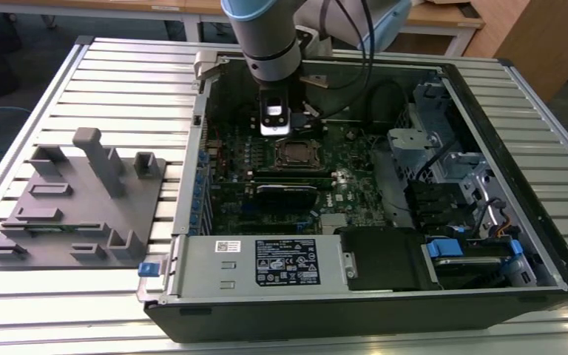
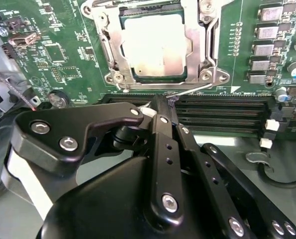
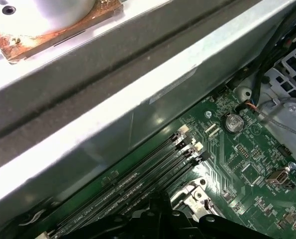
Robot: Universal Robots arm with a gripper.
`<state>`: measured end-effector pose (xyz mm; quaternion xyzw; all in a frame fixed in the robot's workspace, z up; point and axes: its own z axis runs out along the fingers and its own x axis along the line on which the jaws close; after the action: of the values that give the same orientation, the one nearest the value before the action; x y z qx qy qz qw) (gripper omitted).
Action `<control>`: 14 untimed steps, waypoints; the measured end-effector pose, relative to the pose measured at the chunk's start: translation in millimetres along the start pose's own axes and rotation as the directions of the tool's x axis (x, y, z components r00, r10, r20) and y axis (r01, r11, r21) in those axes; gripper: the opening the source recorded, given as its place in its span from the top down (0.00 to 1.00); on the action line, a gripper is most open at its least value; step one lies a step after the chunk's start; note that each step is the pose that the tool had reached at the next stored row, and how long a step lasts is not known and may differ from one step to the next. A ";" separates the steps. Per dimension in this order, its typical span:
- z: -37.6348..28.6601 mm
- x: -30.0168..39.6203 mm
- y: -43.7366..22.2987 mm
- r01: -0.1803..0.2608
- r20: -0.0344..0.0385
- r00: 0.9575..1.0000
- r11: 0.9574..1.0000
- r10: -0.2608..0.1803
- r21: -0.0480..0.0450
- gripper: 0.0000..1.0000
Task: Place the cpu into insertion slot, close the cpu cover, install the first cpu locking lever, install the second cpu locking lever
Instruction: 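Install the first cpu locking lever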
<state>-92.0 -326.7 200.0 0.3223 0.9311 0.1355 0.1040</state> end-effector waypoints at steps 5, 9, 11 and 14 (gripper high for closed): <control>4.4 0.7 -1.7 0.001 0.002 1.000 1.000 -0.001 0.003 0.90; 5.9 0.9 -2.2 0.003 0.006 1.000 1.000 -0.003 0.008 0.90; 6.2 1.0 -2.3 0.004 0.009 1.000 1.000 -0.004 0.011 0.90; 7.0 1.5 -1.7 0.005 0.014 1.000 1.000 -0.005 0.018 0.90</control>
<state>-92.2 -325.8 192.7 0.3218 0.9323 0.1249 0.1079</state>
